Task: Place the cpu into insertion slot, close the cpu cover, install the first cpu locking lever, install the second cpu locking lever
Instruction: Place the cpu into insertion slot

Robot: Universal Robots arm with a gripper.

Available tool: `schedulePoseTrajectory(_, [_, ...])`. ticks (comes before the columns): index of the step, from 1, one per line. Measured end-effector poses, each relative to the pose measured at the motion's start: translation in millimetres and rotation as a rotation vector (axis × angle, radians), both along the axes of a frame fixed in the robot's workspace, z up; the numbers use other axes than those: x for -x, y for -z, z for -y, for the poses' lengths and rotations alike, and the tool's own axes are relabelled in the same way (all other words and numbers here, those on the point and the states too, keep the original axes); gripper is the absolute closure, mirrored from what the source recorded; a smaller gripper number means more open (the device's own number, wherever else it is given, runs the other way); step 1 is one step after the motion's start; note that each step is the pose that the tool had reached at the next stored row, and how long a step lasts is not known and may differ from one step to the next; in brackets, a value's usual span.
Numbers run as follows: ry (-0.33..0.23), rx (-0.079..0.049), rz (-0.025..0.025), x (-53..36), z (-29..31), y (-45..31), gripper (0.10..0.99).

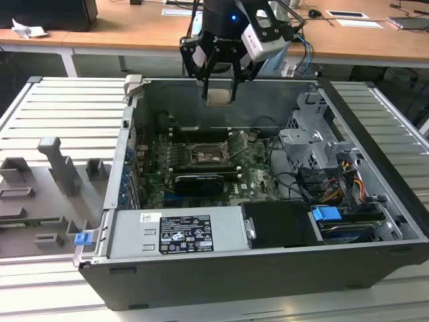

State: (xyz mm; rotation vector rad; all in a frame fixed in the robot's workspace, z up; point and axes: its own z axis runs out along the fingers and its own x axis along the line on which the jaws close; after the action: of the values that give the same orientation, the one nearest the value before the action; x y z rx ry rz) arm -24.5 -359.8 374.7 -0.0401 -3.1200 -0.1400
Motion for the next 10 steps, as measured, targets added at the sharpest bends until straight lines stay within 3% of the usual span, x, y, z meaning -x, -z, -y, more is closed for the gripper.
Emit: schedulePoseTrajectory(10, [0.028, 0.001, -0.0001, 0.0, 0.0, 0.8, 0.561])
